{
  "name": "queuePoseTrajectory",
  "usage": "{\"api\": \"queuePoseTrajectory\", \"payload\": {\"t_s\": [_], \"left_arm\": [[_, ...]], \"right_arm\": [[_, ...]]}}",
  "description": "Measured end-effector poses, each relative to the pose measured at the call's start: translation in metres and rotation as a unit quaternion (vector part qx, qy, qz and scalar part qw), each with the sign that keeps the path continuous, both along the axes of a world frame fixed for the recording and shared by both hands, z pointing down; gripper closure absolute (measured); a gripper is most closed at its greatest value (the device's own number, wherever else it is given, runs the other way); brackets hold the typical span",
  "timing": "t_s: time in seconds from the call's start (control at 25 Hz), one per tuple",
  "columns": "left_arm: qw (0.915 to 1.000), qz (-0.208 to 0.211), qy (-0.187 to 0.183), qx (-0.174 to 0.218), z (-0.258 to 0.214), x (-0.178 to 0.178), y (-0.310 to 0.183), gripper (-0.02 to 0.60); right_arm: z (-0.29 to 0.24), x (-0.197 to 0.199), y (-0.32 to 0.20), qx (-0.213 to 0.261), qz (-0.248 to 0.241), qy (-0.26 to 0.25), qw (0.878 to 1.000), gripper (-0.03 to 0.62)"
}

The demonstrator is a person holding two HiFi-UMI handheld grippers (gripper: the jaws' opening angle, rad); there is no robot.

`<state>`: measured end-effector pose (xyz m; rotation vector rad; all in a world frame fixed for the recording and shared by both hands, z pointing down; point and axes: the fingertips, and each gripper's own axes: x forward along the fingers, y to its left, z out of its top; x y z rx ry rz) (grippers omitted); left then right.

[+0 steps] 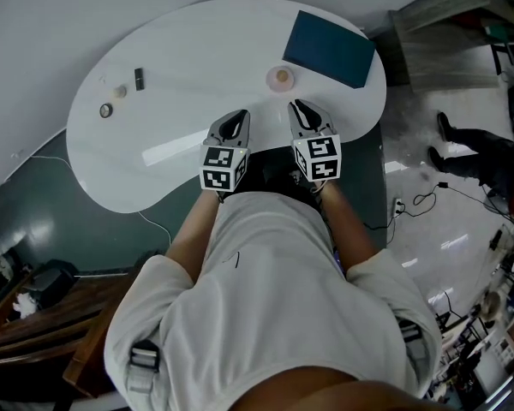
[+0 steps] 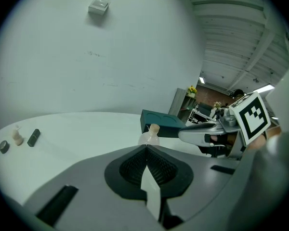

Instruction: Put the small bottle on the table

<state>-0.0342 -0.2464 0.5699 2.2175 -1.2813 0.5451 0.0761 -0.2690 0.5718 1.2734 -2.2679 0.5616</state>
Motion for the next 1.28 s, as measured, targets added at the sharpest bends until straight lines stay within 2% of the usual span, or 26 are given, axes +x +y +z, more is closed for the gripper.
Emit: {"api": "queuePoseTrajectory", "payload": {"t_s": [0.12,0.32,0.76,1.04,1.28], "left_arm": [[0.9999,-0.01,0.002,0.005,-0.006,0.004,0.009,0.569],[0.9989,-0.041,0.009,0.021,-0.02,0.012,0.018,0.569],[0.9935,-0.069,0.024,0.088,-0.079,0.025,0.019,0.569],[0.9843,-0.072,0.035,0.158,-0.146,0.024,0.007,0.569],[0.9719,-0.084,0.039,0.216,-0.198,0.016,-0.002,0.569]], "right_arm": [[-0.006,0.004,0.011,0.005,-0.008,0.001,1.0,0.595],[-0.013,0.011,0.026,0.01,-0.036,0.01,0.999,0.595],[-0.088,0.014,0.03,0.08,-0.058,-0.019,0.995,0.597],[-0.153,0.005,0.016,0.146,-0.071,-0.042,0.986,0.597],[-0.211,0.01,0.005,0.208,-0.065,-0.051,0.975,0.597]]}}
